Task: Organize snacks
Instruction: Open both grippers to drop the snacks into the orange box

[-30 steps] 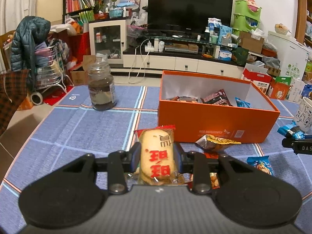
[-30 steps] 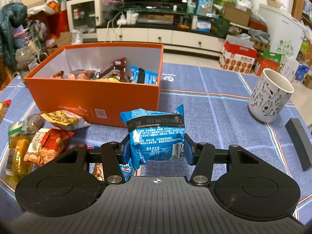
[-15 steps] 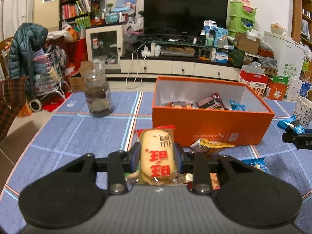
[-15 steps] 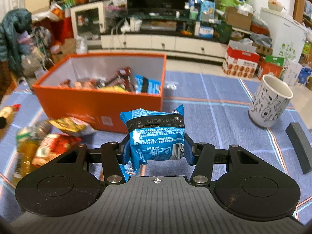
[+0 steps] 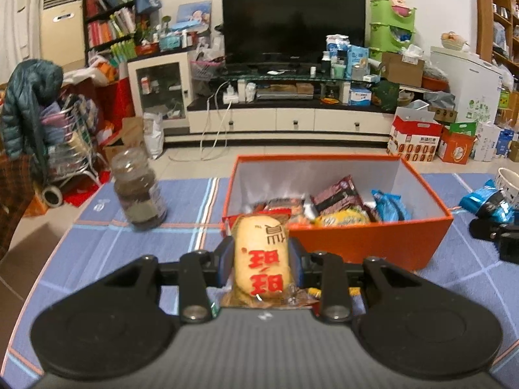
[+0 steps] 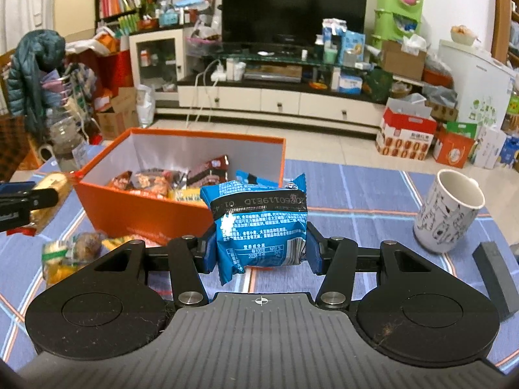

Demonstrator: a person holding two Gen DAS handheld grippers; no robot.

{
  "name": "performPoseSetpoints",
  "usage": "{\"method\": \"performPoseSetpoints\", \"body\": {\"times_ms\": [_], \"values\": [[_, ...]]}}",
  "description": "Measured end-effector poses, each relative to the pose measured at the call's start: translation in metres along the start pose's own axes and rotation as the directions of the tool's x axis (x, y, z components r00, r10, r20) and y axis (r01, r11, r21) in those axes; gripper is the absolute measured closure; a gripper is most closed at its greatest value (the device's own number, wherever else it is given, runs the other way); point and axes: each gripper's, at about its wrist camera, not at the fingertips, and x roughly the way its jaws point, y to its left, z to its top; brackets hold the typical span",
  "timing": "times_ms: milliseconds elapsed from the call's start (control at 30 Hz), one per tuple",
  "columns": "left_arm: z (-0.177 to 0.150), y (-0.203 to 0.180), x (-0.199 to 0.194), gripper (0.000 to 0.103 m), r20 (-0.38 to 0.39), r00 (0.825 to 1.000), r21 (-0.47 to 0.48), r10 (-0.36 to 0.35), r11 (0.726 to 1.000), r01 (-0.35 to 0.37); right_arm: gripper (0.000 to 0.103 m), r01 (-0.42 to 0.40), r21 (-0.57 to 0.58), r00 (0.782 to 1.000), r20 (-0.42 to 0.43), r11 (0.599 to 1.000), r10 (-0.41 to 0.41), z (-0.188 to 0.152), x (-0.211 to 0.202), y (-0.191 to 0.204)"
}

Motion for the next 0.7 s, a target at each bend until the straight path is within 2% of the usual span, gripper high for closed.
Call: {"method": "performPoseSetpoints", "body": {"times_ms": [300, 433, 467, 500, 533, 567, 633, 667, 700], "values": [[0.035, 0.006, 0.015, 0.071, 0.039, 0.998, -0.012, -0.052, 0.999, 0.053, 0.064, -0.03, -0.01, 1.0, 0.002, 1.0, 0.03, 0.024, 0.023, 0.009], [0.066, -0.002, 0.048, 0.069, 0.022, 0.995, -0.023, -0.095, 0.995, 0.096, 0.064, -0.049, -0.003, 0.999, 0.016, 0.999, 0.049, 0.054, 0.041, 0.016], [0.071, -0.005, 0.063, 0.065, -0.006, 0.992, -0.019, -0.127, 0.992, 0.127, 0.061, -0.049, 0.005, 0.999, 0.015, 0.999, 0.049, 0.064, 0.05, 0.018], [0.074, -0.005, 0.075, 0.044, -0.039, 0.988, -0.026, -0.146, 0.989, 0.145, 0.058, -0.046, 0.019, 0.999, 0.008, 0.999, 0.046, 0.074, 0.063, 0.019], [0.073, -0.003, 0.081, 0.036, -0.079, 0.987, -0.046, -0.141, 0.989, 0.138, 0.056, -0.055, 0.029, 0.998, -0.013, 0.998, 0.055, 0.079, 0.072, 0.019], [0.07, 0.0, 0.076, 0.036, -0.085, 0.988, -0.055, -0.133, 0.99, 0.128, 0.056, -0.067, 0.042, 0.997, -0.043, 0.997, 0.069, 0.083, 0.076, 0.018], [0.058, 0.011, 0.048, 0.026, -0.023, 0.991, -0.027, -0.13, 0.991, 0.129, 0.054, -0.087, 0.063, 0.996, -0.018, 0.994, 0.088, 0.079, 0.059, 0.011], [0.049, 0.018, 0.033, 0.021, 0.003, 0.995, -0.019, -0.105, 0.994, 0.105, 0.052, -0.08, 0.06, 0.997, 0.011, 0.995, 0.08, 0.071, 0.044, 0.008], [0.039, 0.025, 0.019, 0.01, 0.02, 0.997, -0.017, -0.071, 0.997, 0.071, 0.049, -0.064, 0.052, 0.998, 0.027, 0.997, 0.062, 0.06, 0.028, 0.006]]}}
